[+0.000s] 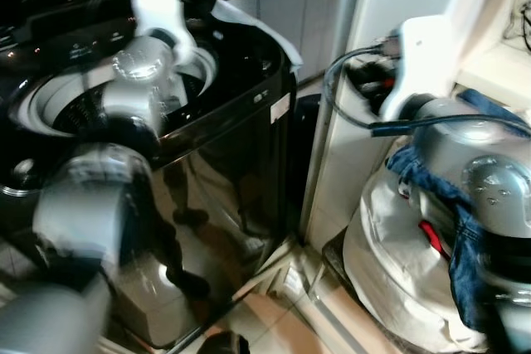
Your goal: Clothes washing
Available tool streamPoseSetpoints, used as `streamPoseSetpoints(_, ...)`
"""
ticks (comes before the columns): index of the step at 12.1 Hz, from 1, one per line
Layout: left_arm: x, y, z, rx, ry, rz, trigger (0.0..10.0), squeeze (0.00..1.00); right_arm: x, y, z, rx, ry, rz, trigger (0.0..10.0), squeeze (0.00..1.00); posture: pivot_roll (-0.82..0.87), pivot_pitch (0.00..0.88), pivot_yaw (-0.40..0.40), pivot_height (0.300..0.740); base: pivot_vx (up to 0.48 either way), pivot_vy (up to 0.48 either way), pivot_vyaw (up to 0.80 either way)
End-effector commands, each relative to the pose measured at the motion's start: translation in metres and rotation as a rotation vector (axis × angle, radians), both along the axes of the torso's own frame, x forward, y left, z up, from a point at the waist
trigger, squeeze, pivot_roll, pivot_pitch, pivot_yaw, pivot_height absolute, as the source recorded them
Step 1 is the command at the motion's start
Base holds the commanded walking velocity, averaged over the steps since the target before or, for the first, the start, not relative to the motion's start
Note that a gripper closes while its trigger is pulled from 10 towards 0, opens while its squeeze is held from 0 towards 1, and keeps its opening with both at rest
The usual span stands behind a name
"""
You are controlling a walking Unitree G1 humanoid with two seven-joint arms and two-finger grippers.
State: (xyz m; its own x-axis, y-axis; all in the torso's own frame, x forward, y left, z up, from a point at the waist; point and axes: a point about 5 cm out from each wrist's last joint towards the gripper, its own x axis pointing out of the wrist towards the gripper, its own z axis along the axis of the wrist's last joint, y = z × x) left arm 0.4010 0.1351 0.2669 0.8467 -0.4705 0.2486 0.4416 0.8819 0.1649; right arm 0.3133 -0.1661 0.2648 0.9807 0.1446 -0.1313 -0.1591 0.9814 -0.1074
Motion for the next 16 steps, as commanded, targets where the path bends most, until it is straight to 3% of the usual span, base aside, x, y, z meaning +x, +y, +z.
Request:
streamPoseSetpoints(1, -0.010, -0.015, -0.012, 0.052, 0.015, -0.152, 10.0, 0.00, 0.001, -0.015, -0.005, -0.033, 0.026, -0.077, 10.0, 0.00, -0.01, 0.000, 0.065, 0.740, 0.000, 0.000, 0.00)
streamPoseSetpoints(2, -0.031, -0.030, -0.027, 0.107, 0.008, -0.285, 10.0, 0.00, -0.002, -0.035, -0.012, -0.096, 0.068, -0.137, 10.0, 0.00, -0.01, 0.000, 0.064, 0.740, 0.000, 0.000, 0.00)
streamPoseSetpoints(3, -0.041, -0.037, -0.035, 0.103, 0.020, -0.345, 10.0, 0.00, -0.004, -0.044, -0.015, -0.118, 0.090, -0.157, 10.0, 1.00, -0.01, 0.000, 0.061, 0.740, 0.000, 0.000, 0.00)
streamPoseSetpoints(4, -0.059, -0.050, -0.051, 0.097, 0.013, -0.418, 10.0, 0.00, -0.012, -0.062, -0.022, -0.154, 0.138, -0.175, 10.0, 1.00, -0.01, 0.000, 0.056, 0.740, 0.000, 0.000, 0.00)
streamPoseSetpoints(5, -0.064, -0.054, -0.054, 0.091, 0.000, -0.441, 10.0, 0.00, -0.014, -0.067, -0.023, -0.166, 0.152, -0.181, 10.0, 1.00, -0.01, 0.000, 0.056, 0.740, 0.000, 0.000, 0.00)
streamPoseSetpoints(7, -0.089, -0.063, -0.065, 0.050, 0.020, -0.531, 10.0, 0.00, -0.029, -0.083, -0.021, -0.221, 0.222, -0.152, 10.0, 1.00, -0.01, 0.000, 0.057, 0.740, 0.000, 0.000, 0.00)
streamPoseSetpoints(9, -0.100, -0.064, -0.078, 0.097, 0.035, -0.558, 10.0, 0.00, -0.039, -0.090, -0.020, -0.263, 0.267, -0.116, 10.0, 1.00, -0.01, 0.000, 0.054, 0.740, 0.000, 0.000, 0.00)
streamPoseSetpoints(10, -0.110, -0.061, -0.100, 0.123, 0.077, -0.555, 10.0, 0.00, -0.051, -0.099, -0.020, -0.308, 0.316, -0.071, 10.0, 1.00, -0.02, 0.000, 0.055, 0.740, 0.000, 0.000, 0.00)
streamPoseSetpoints(12, -0.121, -0.056, -0.119, 0.123, 0.145, -0.565, 10.0, 0.00, -0.065, -0.106, -0.025, -0.351, 0.398, -0.017, 10.0, 1.00, -0.02, 0.000, 0.058, 0.740, 0.000, 0.000, 0.00)
streamPoseSetpoints(16, -0.130, -0.049, -0.141, 0.141, 0.224, -0.581, 10.0, 0.00, -0.069, -0.118, -0.048, -0.391, 0.492, -0.029, 10.0, 1.00, -0.03, 0.000, 0.058, 0.740, 0.000, 0.000, 0.00)
